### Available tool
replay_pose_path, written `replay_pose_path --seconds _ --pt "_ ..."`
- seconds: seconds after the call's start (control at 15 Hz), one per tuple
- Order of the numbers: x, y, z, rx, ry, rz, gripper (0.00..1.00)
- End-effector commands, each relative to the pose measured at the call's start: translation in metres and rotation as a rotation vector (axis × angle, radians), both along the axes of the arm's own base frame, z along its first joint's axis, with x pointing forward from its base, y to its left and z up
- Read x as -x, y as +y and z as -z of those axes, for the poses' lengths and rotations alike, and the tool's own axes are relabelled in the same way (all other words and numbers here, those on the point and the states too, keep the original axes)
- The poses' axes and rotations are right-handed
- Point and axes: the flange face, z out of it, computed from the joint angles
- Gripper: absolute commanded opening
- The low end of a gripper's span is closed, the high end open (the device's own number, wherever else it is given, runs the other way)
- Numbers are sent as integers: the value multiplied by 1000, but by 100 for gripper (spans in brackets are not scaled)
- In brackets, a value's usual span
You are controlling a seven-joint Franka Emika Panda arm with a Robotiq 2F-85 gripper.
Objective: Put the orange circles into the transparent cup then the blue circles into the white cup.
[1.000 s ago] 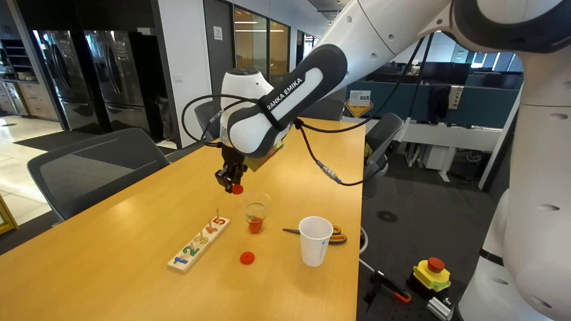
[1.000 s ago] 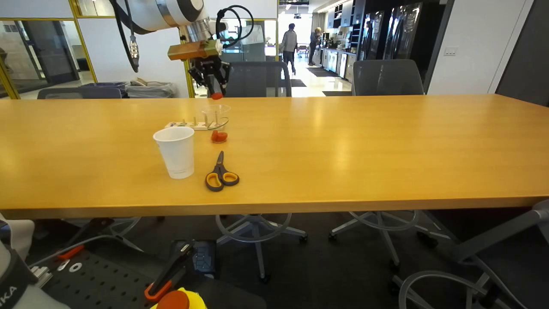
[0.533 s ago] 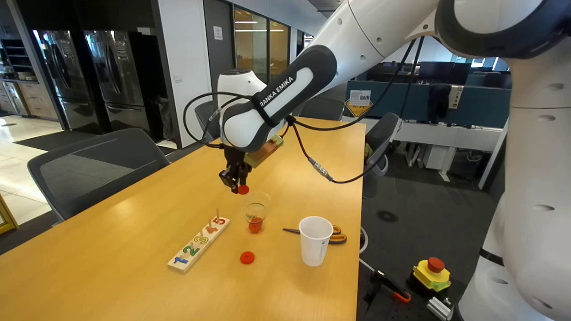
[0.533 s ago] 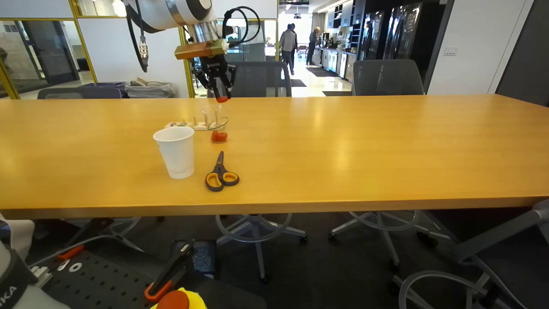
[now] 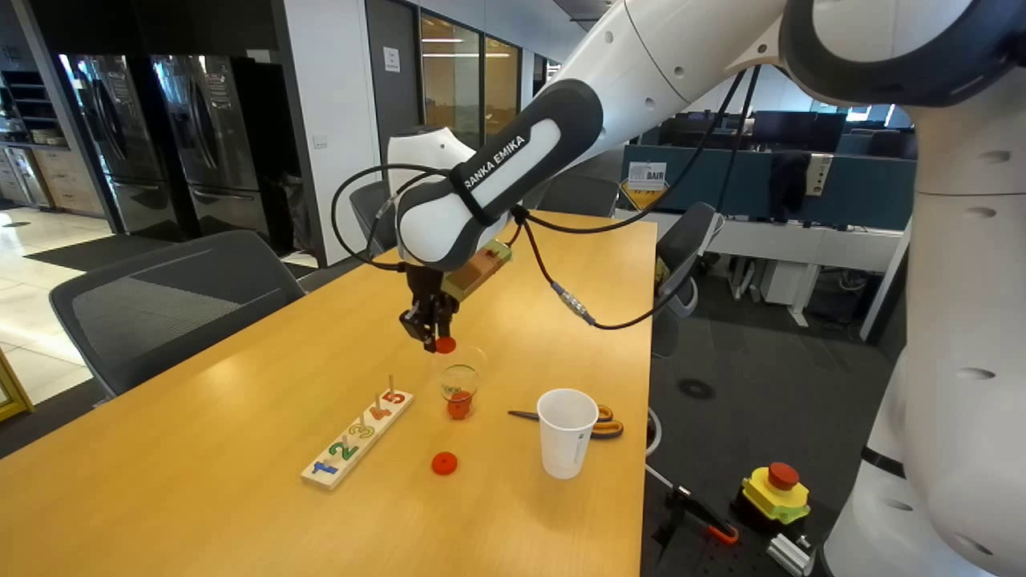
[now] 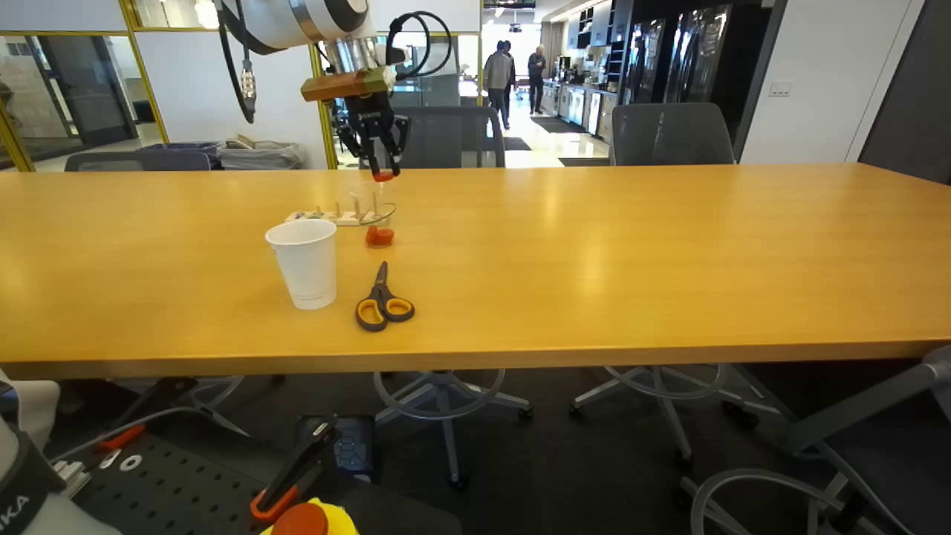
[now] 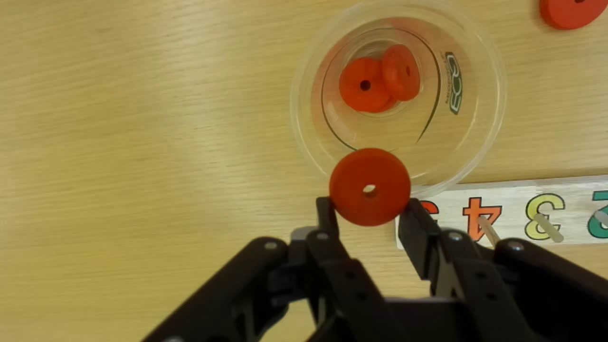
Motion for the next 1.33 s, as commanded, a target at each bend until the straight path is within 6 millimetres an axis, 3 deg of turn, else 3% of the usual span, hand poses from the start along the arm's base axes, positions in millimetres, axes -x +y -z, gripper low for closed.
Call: replay_pose_path --seconds 0.0,0.07,0.13,0.2,0.53,0.87,1.27 --pt "-1 2 -8 13 13 -12 23" --pt "0 2 -8 12 18 -11 24" --pt "0 2 -8 9 21 -8 63" --pt "1 2 -8 10 23 -7 64" --pt "2 3 -9 9 23 -6 99" --pt "25 23 -13 25 -2 -86 100" --pt "81 81 -20 10 -27 -309 100"
